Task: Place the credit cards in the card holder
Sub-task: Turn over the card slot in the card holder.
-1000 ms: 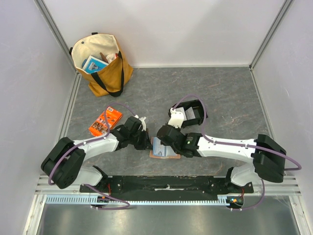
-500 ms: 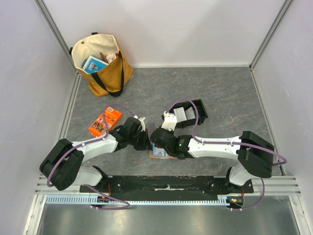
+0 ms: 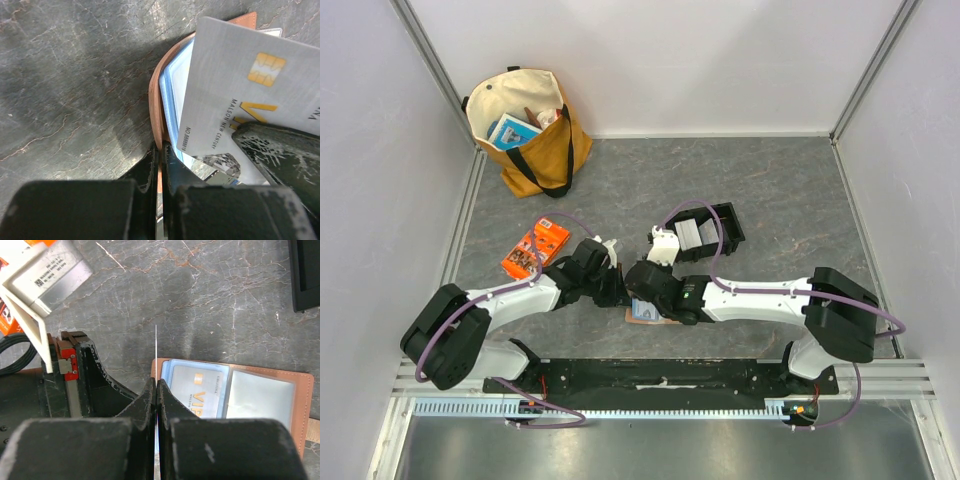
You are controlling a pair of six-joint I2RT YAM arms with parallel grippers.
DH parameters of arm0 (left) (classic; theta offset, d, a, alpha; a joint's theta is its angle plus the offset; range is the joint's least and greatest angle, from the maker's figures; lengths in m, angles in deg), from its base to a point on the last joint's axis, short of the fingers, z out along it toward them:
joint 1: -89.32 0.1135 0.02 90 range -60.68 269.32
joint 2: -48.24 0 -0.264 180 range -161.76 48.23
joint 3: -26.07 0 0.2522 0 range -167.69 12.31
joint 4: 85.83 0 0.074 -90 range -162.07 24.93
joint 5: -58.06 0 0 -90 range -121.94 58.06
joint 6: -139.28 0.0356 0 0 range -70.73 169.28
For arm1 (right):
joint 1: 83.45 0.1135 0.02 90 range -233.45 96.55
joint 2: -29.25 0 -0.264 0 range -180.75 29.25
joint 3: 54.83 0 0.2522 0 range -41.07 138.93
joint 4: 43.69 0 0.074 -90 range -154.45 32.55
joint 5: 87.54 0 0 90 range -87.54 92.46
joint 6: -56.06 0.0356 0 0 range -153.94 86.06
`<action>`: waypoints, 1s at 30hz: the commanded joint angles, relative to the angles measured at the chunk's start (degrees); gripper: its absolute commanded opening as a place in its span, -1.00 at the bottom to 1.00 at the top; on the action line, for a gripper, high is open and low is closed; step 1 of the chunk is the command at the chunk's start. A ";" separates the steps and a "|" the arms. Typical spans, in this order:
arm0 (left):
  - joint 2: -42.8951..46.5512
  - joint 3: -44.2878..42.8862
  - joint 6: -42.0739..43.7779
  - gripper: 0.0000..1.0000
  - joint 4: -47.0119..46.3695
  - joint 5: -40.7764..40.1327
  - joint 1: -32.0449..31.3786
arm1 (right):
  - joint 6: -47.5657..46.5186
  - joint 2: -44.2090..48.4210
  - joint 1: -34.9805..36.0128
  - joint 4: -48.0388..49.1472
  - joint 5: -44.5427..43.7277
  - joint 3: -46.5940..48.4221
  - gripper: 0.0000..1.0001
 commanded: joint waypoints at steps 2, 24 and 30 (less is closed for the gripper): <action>1.32 0.09 -1.23 -0.96 -0.46 -0.04 -0.21 | 0.15 -1.63 0.57 -0.41 -2.97 1.90 -1.00; 1.85 -0.35 -0.87 -0.97 -0.37 -0.13 -0.12 | -1.34 -2.95 1.01 -11.74 -5.96 5.86 -1.00; 2.02 -0.52 -0.70 -0.96 -0.20 -0.22 -0.12 | -2.13 -1.55 1.54 -15.87 -8.59 7.44 -1.00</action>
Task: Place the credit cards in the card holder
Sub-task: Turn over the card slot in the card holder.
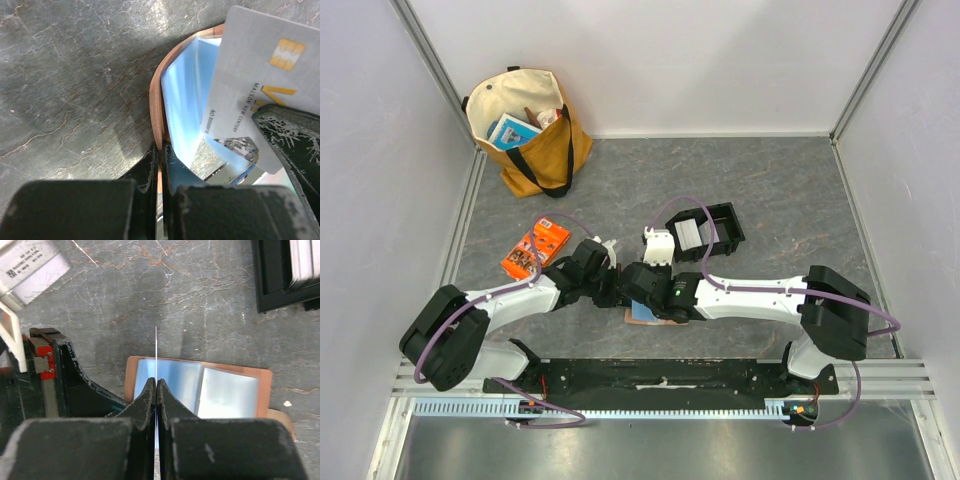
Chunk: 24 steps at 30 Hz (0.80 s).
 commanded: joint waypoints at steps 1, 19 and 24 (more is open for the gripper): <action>1.46 -0.61 -0.70 -0.96 -0.77 0.11 -0.21 | -1.24 1.10 0.42 -6.10 -4.64 2.35 -1.00; -1.62 0.09 0.97 -0.96 -0.68 -2.09 -0.21 | -3.79 17.17 -6.86 6.35 9.05 -12.31 -1.00; -4.52 0.79 0.89 -0.97 -0.94 -4.20 -0.13 | -3.00 22.19 -8.89 9.71 12.32 -16.98 -1.00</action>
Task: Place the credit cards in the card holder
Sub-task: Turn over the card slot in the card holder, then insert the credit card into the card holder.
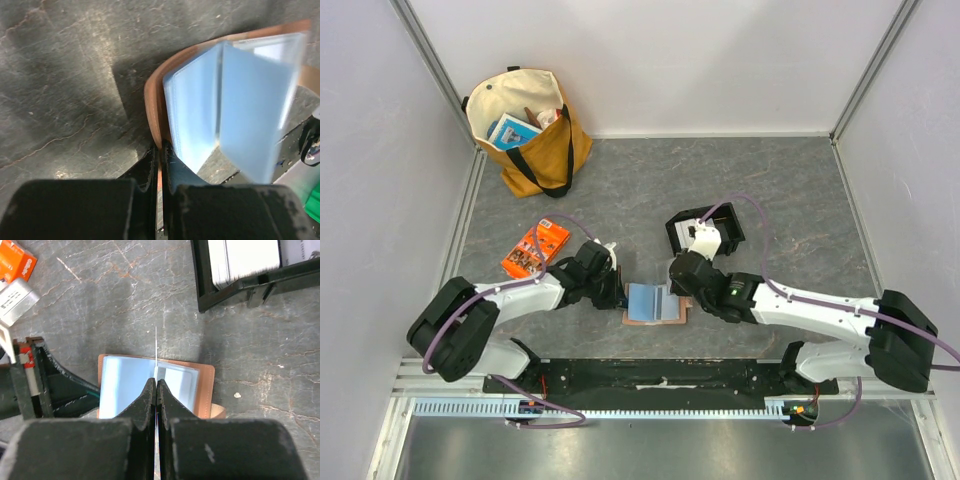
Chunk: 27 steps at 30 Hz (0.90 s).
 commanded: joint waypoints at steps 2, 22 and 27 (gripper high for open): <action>-2.75 1.30 0.64 -0.97 -1.51 -2.78 -0.13 | 0.41 3.64 -1.38 6.24 5.72 -3.22 -1.00; -3.11 2.00 0.56 -0.96 -1.95 -2.52 -0.12 | 7.09 -3.74 -5.77 22.48 20.66 -13.50 -1.00; -3.20 2.09 0.29 -0.96 -2.04 -2.43 -0.13 | 10.08 -4.09 -6.48 29.43 23.22 -18.15 -1.00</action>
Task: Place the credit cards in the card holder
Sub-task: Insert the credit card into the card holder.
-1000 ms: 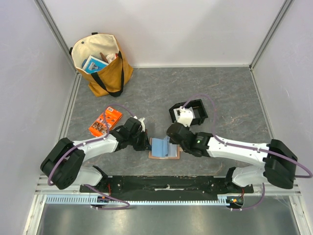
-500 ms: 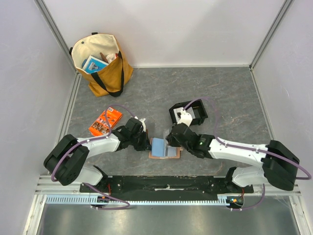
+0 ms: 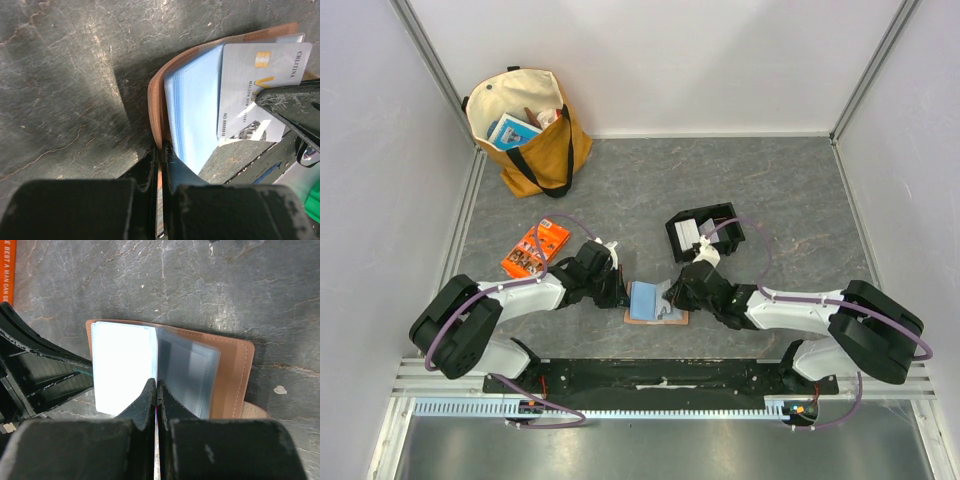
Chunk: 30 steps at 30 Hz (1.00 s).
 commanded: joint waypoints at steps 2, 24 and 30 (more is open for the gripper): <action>-1.29 1.63 0.16 -0.96 0.98 -2.65 -0.21 | 4.07 0.06 -0.68 8.81 3.52 -3.80 -1.00; -3.05 1.81 0.07 -0.96 0.71 -2.56 -0.12 | 11.20 -6.36 -3.94 24.02 11.26 -12.07 -1.00; -4.10 1.63 -0.02 -0.96 0.45 -2.56 -0.13 | 12.25 -7.07 -3.94 24.81 11.97 -13.12 -1.00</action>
